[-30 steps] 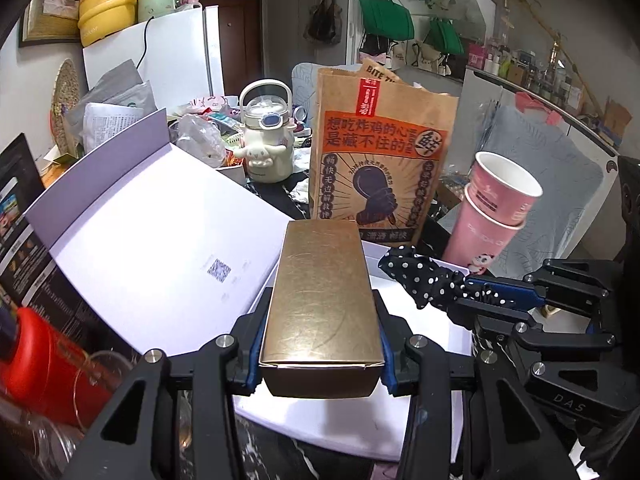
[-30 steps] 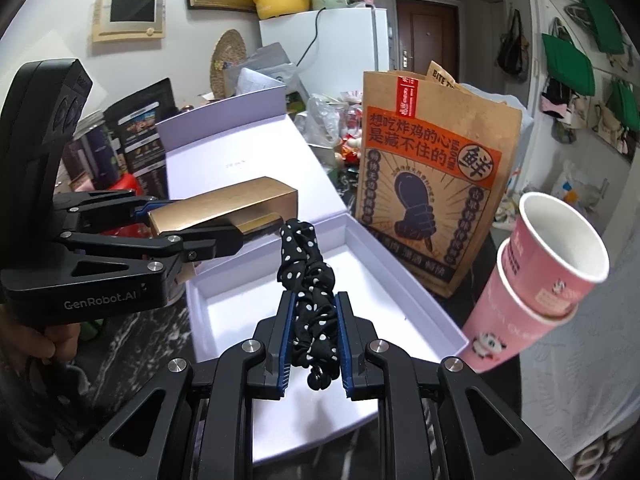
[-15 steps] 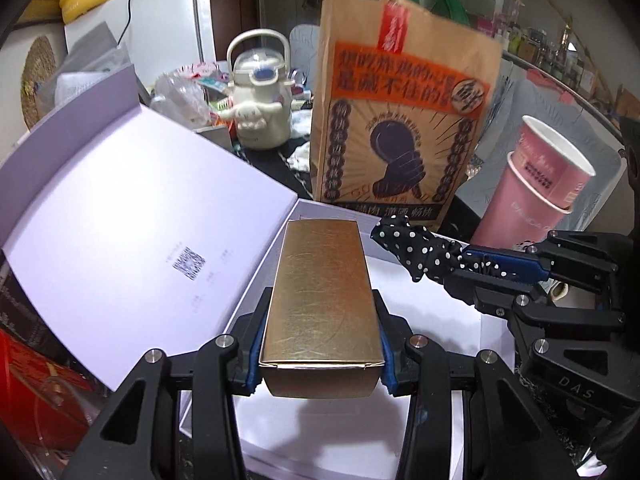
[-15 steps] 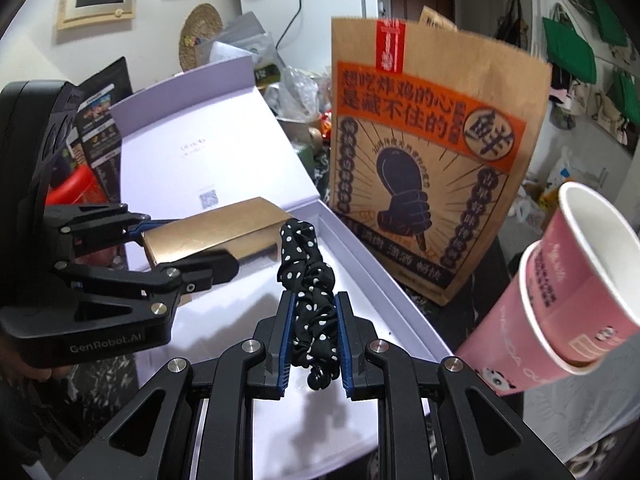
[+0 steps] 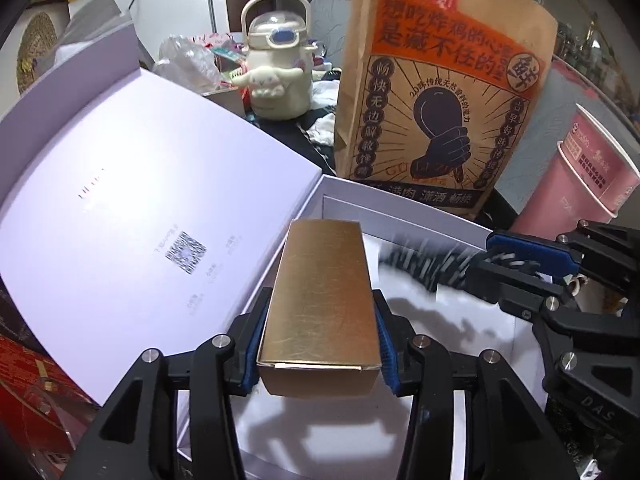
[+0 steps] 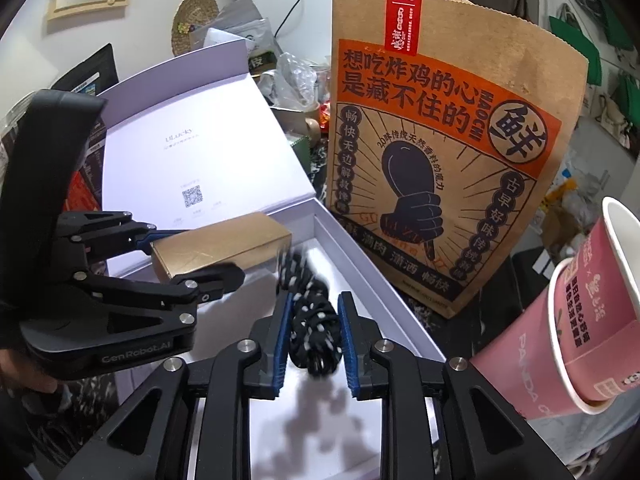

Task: Organize rigid objects
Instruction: 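Open both tools to release the scrunchie and gold box inside the box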

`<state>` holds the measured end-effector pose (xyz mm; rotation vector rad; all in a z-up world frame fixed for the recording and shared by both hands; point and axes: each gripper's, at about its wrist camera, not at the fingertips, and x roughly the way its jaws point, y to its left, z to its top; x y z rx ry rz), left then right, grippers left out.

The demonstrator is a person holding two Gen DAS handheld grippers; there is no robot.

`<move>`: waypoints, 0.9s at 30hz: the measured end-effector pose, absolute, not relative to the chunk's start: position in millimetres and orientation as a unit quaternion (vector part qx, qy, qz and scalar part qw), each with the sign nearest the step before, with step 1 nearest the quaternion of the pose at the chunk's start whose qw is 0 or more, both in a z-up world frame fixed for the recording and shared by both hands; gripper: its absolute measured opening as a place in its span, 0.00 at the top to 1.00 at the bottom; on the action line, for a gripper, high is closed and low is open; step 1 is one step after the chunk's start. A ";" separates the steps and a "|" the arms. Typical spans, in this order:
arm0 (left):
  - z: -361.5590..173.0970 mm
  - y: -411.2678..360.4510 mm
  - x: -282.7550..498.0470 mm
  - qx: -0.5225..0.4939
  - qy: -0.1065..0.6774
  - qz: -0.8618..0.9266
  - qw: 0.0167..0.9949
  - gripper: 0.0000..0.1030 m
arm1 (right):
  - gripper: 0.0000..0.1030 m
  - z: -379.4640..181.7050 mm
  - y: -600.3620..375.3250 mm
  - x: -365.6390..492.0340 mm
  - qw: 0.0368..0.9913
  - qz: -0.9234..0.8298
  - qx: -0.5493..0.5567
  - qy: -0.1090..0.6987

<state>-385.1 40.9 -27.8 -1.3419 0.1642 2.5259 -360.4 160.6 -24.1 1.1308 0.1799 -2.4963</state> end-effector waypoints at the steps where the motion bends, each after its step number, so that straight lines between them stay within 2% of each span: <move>1: -28.3 40.9 -384.6 -0.465 0.057 0.873 0.136 0.56 | 0.71 -24.5 161.4 -360.2 0.195 -0.891 0.405 0.064; 3: -27.7 41.7 -382.7 -0.464 0.063 0.874 0.130 0.55 | 0.65 -24.9 163.1 -359.1 0.191 -0.892 0.406 0.064; 5: -24.8 42.6 -379.4 -0.459 0.073 0.878 0.119 0.52 | 0.65 -25.5 165.4 -357.7 0.185 -0.891 0.410 0.064; 9: -18.8 42.0 -372.7 -0.451 0.073 0.882 0.114 0.31 | 0.65 -23.0 168.3 -354.5 0.178 -0.892 0.411 0.064; 27: 30.5 44.8 -346.7 -0.415 0.068 0.902 0.095 0.31 | 0.64 22.7 174.6 -312.8 0.158 -0.912 0.372 0.067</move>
